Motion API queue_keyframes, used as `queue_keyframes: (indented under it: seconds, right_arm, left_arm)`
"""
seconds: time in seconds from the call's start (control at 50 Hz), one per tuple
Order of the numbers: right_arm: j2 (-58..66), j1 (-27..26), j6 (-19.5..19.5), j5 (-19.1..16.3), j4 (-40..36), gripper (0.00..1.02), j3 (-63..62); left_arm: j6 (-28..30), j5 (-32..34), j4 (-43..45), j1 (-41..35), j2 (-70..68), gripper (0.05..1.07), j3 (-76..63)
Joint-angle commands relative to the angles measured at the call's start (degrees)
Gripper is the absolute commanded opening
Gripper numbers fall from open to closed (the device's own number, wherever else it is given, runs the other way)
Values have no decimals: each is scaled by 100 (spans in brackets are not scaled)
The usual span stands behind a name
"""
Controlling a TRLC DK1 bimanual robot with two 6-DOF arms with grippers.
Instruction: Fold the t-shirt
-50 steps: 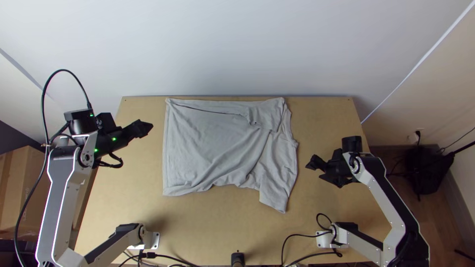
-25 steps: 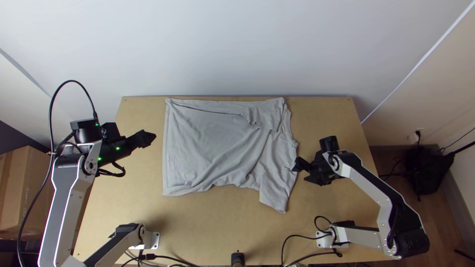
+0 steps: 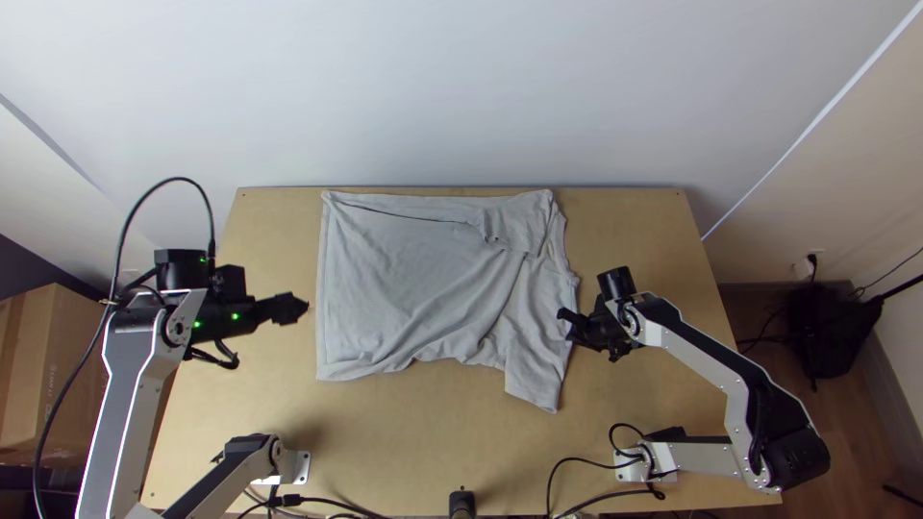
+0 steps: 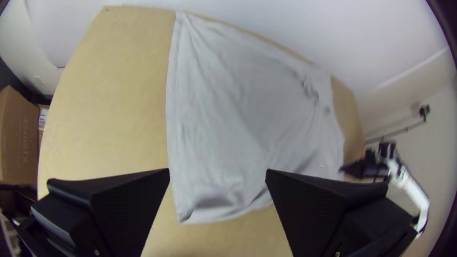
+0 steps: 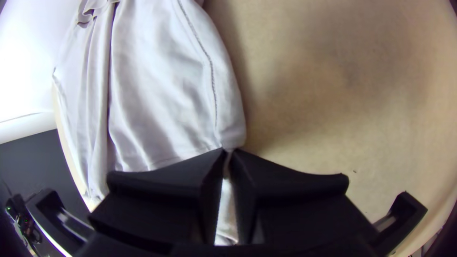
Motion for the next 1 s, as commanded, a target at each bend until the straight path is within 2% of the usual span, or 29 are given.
queue_keyframes:
  seconds: [0.0, 0.16, 0.28, 0.6, 0.98]
  right_arm:
    - [-94, 36, 138, 131, 50, 3, -234]
    - [-138, -105, 147, 131, 50, 2, -260]
    - [-129, -149, 147, 131, 50, 2, -260]
    - [-68, -140, 147, 131, 77, 3, -269]
    - [-112, -333, 147, 131, 147, 2, -313]
  left_arm:
    - [1084, -198, -598, 22, -30, 102, -420]
    - [1796, -1130, -492, 14, 93, 102, -1018]
    - [2279, -1244, -150, -127, 58, 102, -1519]
    - [2534, -1279, -9, -1182, 173, 101, -2099]
    - [2622, -1279, 967, -1366, 1051, 101, -2195]
